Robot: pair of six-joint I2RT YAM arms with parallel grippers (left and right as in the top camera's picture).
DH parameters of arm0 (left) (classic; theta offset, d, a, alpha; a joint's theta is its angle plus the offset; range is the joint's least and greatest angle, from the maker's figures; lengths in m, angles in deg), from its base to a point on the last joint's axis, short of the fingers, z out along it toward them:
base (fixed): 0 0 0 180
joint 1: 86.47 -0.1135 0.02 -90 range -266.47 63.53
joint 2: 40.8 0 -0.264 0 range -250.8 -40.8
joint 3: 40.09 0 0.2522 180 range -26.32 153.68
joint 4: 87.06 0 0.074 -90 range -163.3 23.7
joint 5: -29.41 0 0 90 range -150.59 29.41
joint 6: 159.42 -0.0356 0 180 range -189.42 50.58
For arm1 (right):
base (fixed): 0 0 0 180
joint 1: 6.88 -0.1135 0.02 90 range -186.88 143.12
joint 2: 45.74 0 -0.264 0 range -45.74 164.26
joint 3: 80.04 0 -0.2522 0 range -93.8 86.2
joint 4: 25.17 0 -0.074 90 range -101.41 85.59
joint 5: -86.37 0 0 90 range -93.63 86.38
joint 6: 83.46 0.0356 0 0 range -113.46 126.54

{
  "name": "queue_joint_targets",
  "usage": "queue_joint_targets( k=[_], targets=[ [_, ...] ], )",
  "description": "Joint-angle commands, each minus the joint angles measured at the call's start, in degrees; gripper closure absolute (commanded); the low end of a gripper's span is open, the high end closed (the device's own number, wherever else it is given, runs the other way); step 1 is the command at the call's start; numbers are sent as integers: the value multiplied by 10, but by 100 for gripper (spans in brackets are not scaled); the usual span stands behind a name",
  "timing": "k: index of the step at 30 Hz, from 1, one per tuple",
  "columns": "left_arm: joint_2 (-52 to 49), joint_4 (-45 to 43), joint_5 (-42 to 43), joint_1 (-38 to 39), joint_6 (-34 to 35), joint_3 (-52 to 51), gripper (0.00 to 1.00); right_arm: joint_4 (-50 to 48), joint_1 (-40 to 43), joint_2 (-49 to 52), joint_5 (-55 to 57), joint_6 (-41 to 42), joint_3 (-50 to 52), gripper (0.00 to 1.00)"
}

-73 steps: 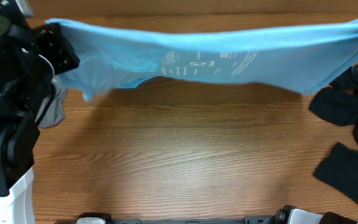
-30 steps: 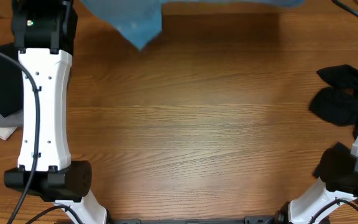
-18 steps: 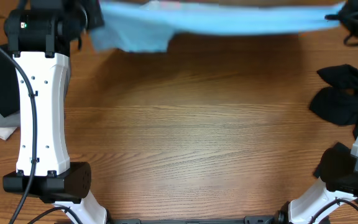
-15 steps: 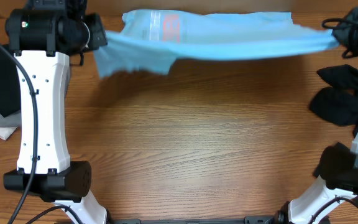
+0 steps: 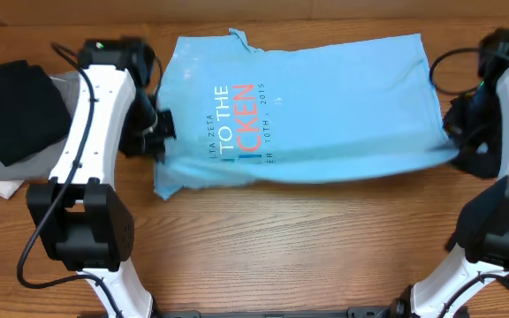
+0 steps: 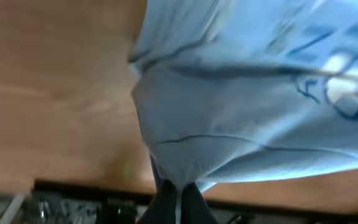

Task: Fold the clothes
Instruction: 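Lay the raised T-shirt back down flat on the table with both grippers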

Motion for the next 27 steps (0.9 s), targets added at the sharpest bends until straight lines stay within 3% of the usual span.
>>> queue_joint_targets(
  k=[1, 12, 21, 27],
  targets=[
    [13, -7, 8, 5, -11, -68, 96, -27, 2, 1, 10, -3, 94, 96],
    [190, -84, 8, 5, 48, -279, 96, -144, 57, -85, -17, 3, 322, 96],
    [342, -83, 6, 5, 100, -392, 96, -160, 123, -178, -47, 3, 348, 96],
    [410, -75, -1, 3, 125, -408, 96, -155, 123, -184, -53, 1, 348, 96]
  ],
)
